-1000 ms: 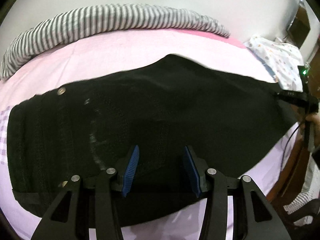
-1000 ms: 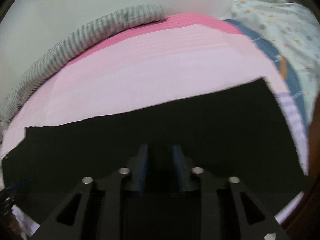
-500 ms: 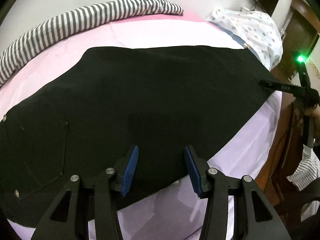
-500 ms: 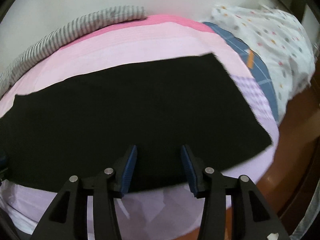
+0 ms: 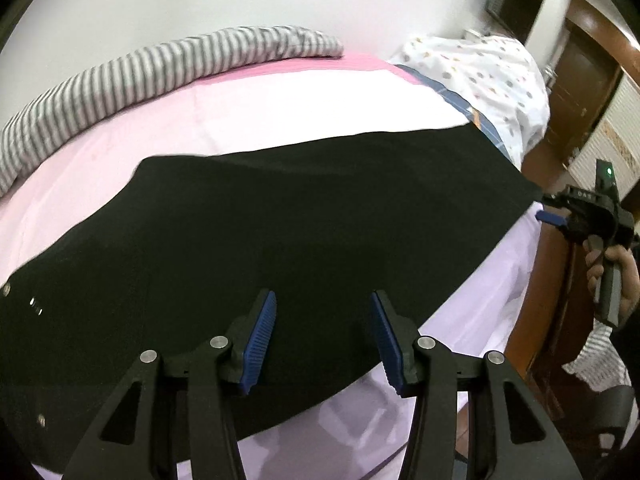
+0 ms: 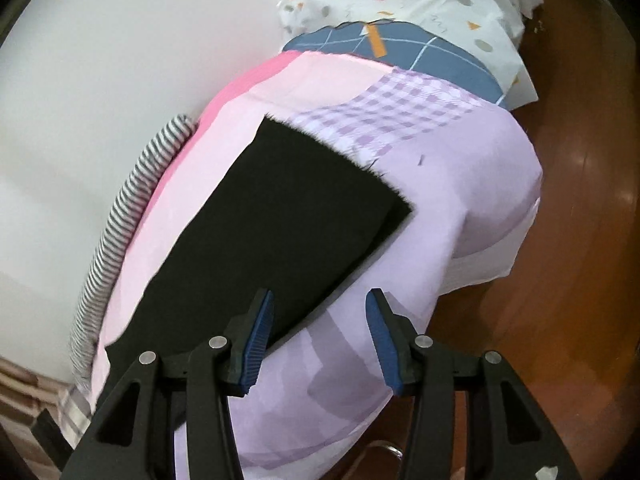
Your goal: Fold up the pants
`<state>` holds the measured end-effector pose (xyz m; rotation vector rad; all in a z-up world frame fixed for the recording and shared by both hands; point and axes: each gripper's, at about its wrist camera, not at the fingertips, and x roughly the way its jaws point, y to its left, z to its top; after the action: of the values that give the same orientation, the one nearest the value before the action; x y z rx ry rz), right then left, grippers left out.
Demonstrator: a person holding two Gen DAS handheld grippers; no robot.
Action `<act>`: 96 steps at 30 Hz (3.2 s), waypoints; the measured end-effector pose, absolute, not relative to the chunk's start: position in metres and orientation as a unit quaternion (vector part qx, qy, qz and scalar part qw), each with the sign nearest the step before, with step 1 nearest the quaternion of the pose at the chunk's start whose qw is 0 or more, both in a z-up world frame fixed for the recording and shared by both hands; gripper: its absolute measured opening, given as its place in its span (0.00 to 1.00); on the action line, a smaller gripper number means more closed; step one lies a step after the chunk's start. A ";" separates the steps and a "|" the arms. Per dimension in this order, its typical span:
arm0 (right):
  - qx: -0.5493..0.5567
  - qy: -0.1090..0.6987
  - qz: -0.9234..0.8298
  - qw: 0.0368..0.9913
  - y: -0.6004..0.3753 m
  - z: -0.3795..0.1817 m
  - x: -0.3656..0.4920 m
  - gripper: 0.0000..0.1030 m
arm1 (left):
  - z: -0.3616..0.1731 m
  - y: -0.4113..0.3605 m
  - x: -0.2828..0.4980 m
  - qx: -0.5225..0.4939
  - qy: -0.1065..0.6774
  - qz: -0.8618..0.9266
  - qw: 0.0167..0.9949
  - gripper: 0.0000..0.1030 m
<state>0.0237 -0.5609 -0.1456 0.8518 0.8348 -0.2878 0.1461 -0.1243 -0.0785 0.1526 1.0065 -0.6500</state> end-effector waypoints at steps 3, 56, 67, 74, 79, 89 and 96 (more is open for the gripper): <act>0.401 0.382 -0.150 0.819 -0.568 -0.146 0.023 0.43 | -0.081 -0.139 0.147 0.084 0.473 -0.317 0.818 0.49; 0.250 0.507 0.224 0.794 -0.249 -0.111 0.151 0.08 | -0.078 0.016 0.162 -0.122 0.475 -0.238 0.838 0.51; 0.207 0.560 0.267 0.757 -0.204 -0.144 0.146 0.10 | -0.079 0.016 0.160 -0.128 0.479 -0.234 0.837 0.51; 0.193 0.564 0.276 0.754 -0.209 -0.126 0.145 0.34 | -0.069 0.008 0.169 -0.118 0.475 -0.239 0.839 0.51; 0.161 0.516 0.224 0.811 -0.247 -0.092 0.138 0.34 | -0.048 -0.020 0.187 -0.092 0.451 -0.270 0.846 0.51; 0.073 0.477 0.020 0.876 -0.327 -0.095 0.193 0.36 | -0.062 -0.113 0.215 -0.012 0.457 -0.321 0.830 0.51; 0.073 0.495 0.012 0.866 -0.323 -0.118 0.225 0.36 | -0.103 -0.121 0.235 -0.002 0.509 -0.294 0.809 0.51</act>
<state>0.2254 -0.3228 -0.1183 0.1523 1.0363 0.0251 0.2354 -0.1208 -0.1025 -0.0049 1.0883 -0.6277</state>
